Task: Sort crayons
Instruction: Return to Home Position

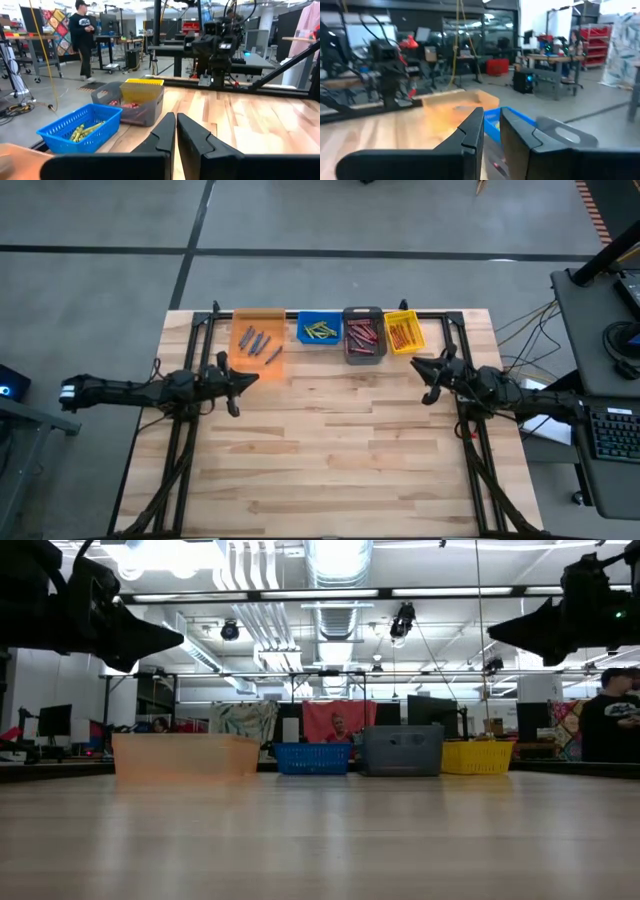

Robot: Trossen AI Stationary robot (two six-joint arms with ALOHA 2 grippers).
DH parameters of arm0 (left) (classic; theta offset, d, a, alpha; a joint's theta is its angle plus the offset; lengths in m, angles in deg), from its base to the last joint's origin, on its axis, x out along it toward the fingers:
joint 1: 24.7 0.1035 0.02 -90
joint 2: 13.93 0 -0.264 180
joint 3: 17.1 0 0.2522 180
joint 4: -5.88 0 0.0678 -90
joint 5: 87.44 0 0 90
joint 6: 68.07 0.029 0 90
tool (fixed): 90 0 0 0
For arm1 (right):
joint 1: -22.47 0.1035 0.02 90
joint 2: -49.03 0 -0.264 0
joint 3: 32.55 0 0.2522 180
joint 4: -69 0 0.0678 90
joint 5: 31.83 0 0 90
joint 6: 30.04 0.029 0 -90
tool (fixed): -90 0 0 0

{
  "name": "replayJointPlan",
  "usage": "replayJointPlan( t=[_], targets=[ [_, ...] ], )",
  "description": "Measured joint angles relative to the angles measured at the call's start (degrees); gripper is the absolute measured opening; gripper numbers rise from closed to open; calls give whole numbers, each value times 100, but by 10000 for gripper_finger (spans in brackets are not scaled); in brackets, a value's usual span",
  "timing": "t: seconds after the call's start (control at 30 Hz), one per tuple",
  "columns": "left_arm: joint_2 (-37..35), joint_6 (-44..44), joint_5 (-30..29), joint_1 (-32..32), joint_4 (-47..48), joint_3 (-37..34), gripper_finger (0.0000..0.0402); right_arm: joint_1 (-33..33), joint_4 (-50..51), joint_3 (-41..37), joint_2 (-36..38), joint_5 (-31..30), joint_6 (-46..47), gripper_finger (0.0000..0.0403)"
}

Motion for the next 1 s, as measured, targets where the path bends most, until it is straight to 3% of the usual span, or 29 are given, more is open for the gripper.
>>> replayJointPlan(
  t=[0.57, 0.67, 0.8, 0.83, 1.0],
  targets=[
    [221, 0, -2, 0, 27, -6, 0, 377, 141, -4, 1, -33, 151, 52],
    [-190, -17, -10, -13, 392, -39, 0, 387, 136, -4, 1, -34, 160, 52],
    [-1379, -25, -18, -31, 1441, -42, 0, 462, 134, -4, 1, -35, 152, 52],
    [-1700, -18, -9, -42, 1432, -42, 0, 509, 134, -4, 1, -36, 154, 52],
    [-1756, -52, -75, -224, 396, -44, 0, 653, 235, -7, 3, 116, 154, 52]
  ],
)
